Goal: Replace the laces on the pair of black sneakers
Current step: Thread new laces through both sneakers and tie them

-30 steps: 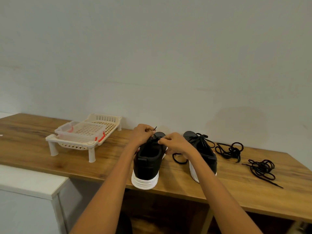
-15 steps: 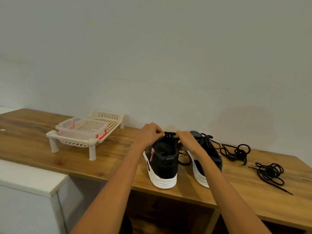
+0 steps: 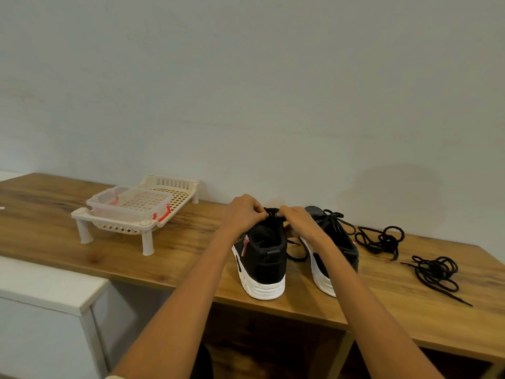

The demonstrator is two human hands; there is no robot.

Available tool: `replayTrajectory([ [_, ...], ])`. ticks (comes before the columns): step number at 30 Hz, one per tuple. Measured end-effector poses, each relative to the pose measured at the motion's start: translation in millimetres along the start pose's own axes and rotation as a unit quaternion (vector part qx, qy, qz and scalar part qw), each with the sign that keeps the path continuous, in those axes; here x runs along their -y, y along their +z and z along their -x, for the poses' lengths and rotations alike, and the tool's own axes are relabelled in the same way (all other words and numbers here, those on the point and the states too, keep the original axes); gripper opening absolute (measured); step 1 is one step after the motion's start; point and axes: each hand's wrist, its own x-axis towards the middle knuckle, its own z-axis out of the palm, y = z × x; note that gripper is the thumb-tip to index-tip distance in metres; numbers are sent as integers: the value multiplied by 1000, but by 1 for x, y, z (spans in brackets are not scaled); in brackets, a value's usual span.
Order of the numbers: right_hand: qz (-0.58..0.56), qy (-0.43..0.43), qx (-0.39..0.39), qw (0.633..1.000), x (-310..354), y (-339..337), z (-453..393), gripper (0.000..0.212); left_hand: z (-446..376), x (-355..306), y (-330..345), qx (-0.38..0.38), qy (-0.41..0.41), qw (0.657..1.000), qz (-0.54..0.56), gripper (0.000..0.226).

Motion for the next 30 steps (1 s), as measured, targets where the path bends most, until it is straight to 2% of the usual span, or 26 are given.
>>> replayTrajectory([
  [3,-13,-7,6,1000,-7,-1,-4,38,-1,2,1,9,2,1000,11,16],
  [6,5,-32,-11,999,-11,3,-8,33,0,5,1,-7,-7,999,31,13],
  [8,-1,-33,-45,998,-11,7,-11,27,0,7,0,-16,-15,998,60,20],
  [13,29,-45,-86,995,-6,12,-17,25,-2,7,-5,83,21,995,55,23],
  [16,-131,-27,-131,982,9,7,-25,17,-2,6,-10,68,-22,995,75,27],
  [19,-334,-53,-132,932,32,-7,-33,14,-9,14,-8,33,-23,999,13,39],
  [22,-465,-107,-133,868,60,-24,-39,10,-14,17,-8,96,-5,995,-5,28],
  [24,-493,-137,-149,846,69,-33,-42,6,-15,17,-8,125,2,992,27,21],
  [25,-459,-149,-162,861,68,-37,-42,5,-16,16,-7,102,2,994,42,19],
  [27,-268,-173,-173,932,55,-39,-38,3,-18,12,-10,-6,-24,994,103,16],
  [28,-154,-174,-152,961,43,-37,-36,3,-19,8,-12,-61,-40,987,146,15],
  [30,13,-145,-61,987,21,-24,-30,10,-21,-1,-18,-115,-39,966,228,19],
])
